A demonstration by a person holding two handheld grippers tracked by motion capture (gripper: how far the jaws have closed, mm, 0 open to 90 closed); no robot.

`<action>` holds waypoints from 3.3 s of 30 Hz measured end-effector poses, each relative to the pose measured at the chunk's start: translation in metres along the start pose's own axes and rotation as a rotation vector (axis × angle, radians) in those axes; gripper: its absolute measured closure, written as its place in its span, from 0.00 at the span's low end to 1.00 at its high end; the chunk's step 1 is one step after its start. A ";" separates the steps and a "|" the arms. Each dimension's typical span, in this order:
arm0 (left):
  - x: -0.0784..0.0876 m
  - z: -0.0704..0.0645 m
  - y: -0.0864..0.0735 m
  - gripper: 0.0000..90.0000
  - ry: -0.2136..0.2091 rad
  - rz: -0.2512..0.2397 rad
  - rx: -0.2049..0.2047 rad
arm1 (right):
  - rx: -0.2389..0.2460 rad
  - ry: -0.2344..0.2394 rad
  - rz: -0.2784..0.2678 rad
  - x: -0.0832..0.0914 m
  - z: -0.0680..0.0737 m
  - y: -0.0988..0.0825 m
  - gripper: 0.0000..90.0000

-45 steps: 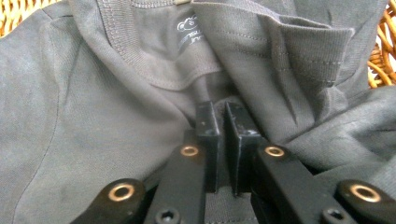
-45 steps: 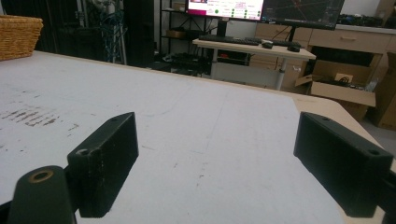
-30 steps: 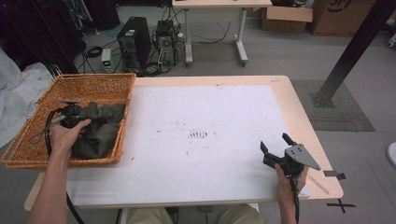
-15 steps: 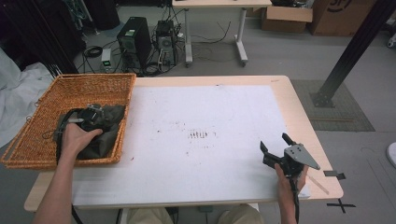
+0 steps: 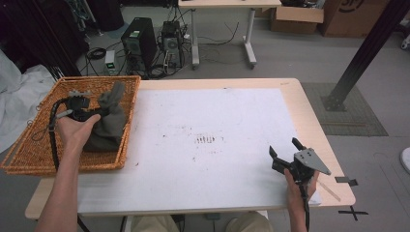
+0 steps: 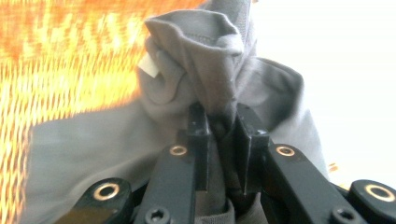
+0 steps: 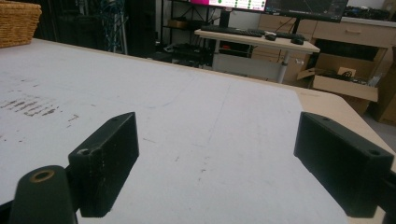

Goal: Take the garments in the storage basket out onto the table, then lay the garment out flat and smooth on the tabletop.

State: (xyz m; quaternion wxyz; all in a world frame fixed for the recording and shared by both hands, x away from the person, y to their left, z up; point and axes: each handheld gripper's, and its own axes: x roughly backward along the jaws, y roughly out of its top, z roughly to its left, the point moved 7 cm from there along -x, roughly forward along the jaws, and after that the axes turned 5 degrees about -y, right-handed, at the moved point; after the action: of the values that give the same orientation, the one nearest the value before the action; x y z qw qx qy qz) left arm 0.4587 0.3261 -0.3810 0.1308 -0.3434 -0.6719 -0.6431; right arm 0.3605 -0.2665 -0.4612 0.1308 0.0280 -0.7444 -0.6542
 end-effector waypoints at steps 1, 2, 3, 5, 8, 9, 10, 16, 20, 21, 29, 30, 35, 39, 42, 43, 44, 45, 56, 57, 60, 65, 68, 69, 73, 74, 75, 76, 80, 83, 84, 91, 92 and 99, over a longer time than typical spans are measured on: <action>0.008 -0.022 0.018 0.87 -0.032 -0.032 -0.040 | 0.006 0.000 0.004 0.000 0.000 0.000 0.16; 0.008 -0.022 0.018 0.87 -0.032 -0.032 -0.040 | 0.006 0.000 0.004 0.000 0.000 0.000 0.16; 0.011 -0.033 0.026 0.87 -0.049 -0.043 -0.053 | 0.009 -0.001 0.005 0.000 0.001 0.000 0.16; 0.014 -0.055 0.037 0.87 -0.084 -0.069 -0.081 | 0.009 -0.002 0.007 -0.001 0.001 0.000 0.16; 0.010 -0.102 0.048 0.87 -0.150 -0.069 -0.155 | 0.002 -0.002 0.003 0.000 0.000 0.000 0.16; 0.002 -0.131 0.050 0.87 -0.192 -0.067 -0.184 | 0.001 -0.004 0.002 0.000 0.000 0.000 0.16; 0.002 -0.131 0.050 0.87 -0.192 -0.067 -0.184 | 0.001 -0.004 0.002 0.000 0.000 0.000 0.16; -0.033 -0.214 0.043 0.87 -0.379 -0.032 -0.186 | -0.004 -0.002 -0.001 0.000 -0.001 0.000 0.16; -0.064 -0.265 0.014 0.87 -0.483 0.044 -0.194 | -0.008 -0.002 0.001 0.000 -0.001 0.000 0.16; -0.074 -0.276 0.004 0.87 -0.493 0.068 -0.210 | -0.009 -0.002 -0.002 0.000 -0.001 0.000 0.16; -0.147 -0.322 -0.066 0.84 -0.481 0.232 -0.312 | -0.009 0.000 0.002 0.000 -0.001 0.000 0.16; -0.149 -0.323 -0.068 0.81 -0.478 0.222 -0.317 | -0.008 0.001 0.004 0.000 -0.001 0.000 0.16; -0.140 -0.325 -0.057 0.38 -0.540 0.209 -0.240 | 0.002 0.000 0.007 -0.001 0.000 0.000 0.16; -0.126 -0.316 -0.041 0.24 -0.472 0.184 -0.201 | -0.002 -0.001 0.000 0.000 0.000 0.000 0.16; -0.108 -0.302 -0.024 0.18 -0.429 0.146 -0.190 | -0.006 0.004 0.002 0.000 -0.001 0.000 0.16; -0.094 -0.288 -0.014 0.18 -0.396 0.111 -0.208 | -0.001 0.007 0.001 0.000 0.000 0.000 0.16; -0.094 -0.288 -0.014 0.18 -0.396 0.111 -0.208 | -0.001 0.007 0.001 0.000 0.000 0.000 0.16; -0.078 -0.271 -0.005 0.18 -0.365 0.082 -0.216 | 0.002 0.009 0.005 0.000 0.001 0.000 0.16; -0.049 -0.212 -0.017 0.21 -0.288 0.093 -0.206 | 0.017 0.009 -0.003 0.000 0.002 0.000 0.15; -0.048 -0.209 -0.019 0.22 -0.286 0.098 -0.203 | 0.027 0.009 0.000 0.000 0.003 0.000 0.16; -0.047 -0.206 -0.024 0.22 -0.294 0.102 -0.196 | 0.039 -0.003 0.006 0.000 0.004 0.000 0.17; -0.049 -0.207 -0.030 0.24 -0.307 0.126 -0.208 | 0.008 0.040 0.062 -0.005 0.006 -0.001 0.31; -0.052 -0.208 -0.031 0.25 -0.309 0.133 -0.199 | -0.080 0.124 0.086 -0.008 0.014 0.002 0.36; -0.054 -0.209 -0.032 0.26 -0.314 0.137 -0.188 | -0.102 0.168 0.086 -0.010 0.021 0.006 0.38; -0.066 -0.216 -0.033 0.40 -0.355 0.146 -0.170 | -0.094 0.304 0.111 -0.027 0.057 0.032 0.43; -0.068 -0.217 -0.033 0.45 -0.364 0.144 -0.170 | -0.086 0.316 0.122 -0.035 0.067 0.041 0.45; -0.073 -0.219 -0.033 0.49 -0.380 0.151 -0.174 | -0.094 0.308 0.156 -0.051 0.078 0.052 0.49; -0.076 -0.220 -0.034 0.49 -0.387 0.157 -0.169 | -0.094 0.308 0.156 -0.051 0.078 0.052 0.49; -0.090 -0.220 -0.038 0.62 -0.412 0.192 -0.142 | -0.069 0.291 0.245 -0.081 0.096 0.055 0.56; -0.101 -0.221 -0.034 0.69 -0.435 0.156 -0.141 | -0.038 0.216 0.346 -0.103 0.100 0.046 0.60; -0.105 -0.222 -0.031 0.69 -0.426 0.132 -0.148 | -0.038 0.216 0.346 -0.103 0.100 0.046 0.60; -0.148 -0.224 -0.018 0.68 -0.389 0.146 -0.149 | -0.042 0.186 0.581 -0.134 0.097 0.007 0.85; -0.153 -0.228 -0.019 0.67 -0.386 0.163 -0.184 | -0.028 0.197 0.585 -0.134 0.098 0.003 0.90; -0.176 -0.238 -0.035 0.68 -0.350 0.256 -0.307 | -0.117 0.149 0.524 -0.124 0.062 0.017 1.00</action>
State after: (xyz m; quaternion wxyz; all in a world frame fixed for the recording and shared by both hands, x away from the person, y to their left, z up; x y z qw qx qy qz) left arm 0.5019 0.0493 -0.4835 0.0394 -0.5474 -0.5302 -0.6464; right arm 0.4675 -0.1774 -0.4707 0.3514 -0.1248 -0.6755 -0.6361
